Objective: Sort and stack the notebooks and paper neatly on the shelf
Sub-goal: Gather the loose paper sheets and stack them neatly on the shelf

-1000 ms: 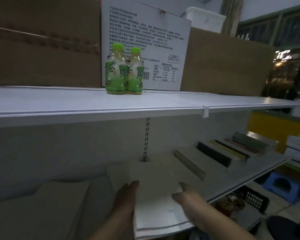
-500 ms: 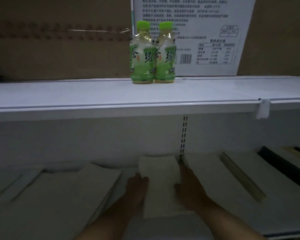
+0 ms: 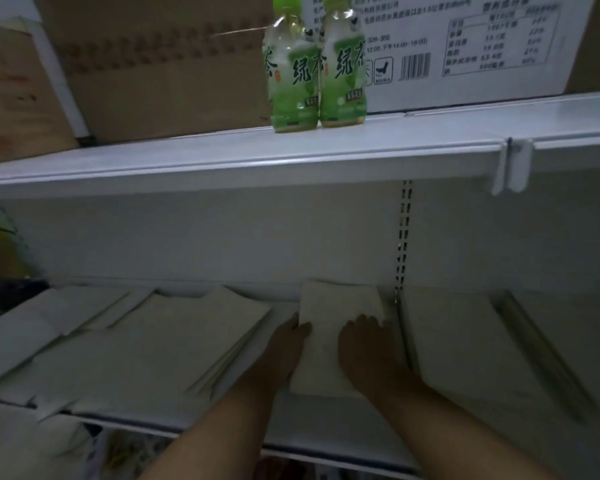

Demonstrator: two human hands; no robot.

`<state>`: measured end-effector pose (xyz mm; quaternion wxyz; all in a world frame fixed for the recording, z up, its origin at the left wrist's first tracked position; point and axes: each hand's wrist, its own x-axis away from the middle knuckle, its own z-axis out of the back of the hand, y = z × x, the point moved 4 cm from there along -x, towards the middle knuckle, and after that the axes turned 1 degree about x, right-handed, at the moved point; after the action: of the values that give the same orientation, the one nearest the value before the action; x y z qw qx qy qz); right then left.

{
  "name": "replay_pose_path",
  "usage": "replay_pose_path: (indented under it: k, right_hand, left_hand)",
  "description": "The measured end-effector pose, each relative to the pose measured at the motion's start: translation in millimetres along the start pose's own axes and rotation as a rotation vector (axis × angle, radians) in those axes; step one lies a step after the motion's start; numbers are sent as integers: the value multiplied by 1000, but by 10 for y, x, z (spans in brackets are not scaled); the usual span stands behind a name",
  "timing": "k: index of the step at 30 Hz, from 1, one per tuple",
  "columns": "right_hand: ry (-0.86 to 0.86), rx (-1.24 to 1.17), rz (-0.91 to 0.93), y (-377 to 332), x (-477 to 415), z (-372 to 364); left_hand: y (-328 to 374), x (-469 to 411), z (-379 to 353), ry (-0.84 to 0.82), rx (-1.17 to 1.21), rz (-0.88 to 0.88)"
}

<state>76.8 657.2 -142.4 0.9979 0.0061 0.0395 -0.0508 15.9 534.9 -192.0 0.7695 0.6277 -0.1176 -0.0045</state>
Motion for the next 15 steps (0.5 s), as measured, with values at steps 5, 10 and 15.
replay_pose_path:
  k: [5,10,15]
  right_hand:
    - [90,-62,7,36,5,-3]
    - [-115,105,-2,61,25,-91]
    - [-157,254,-1,32,-72,-201]
  left_hand:
    - [-5,36,-7,6,15,-12]
    - [12,83,-21,3,-43,-50]
    - [248,182,174,-37,-349,-192]
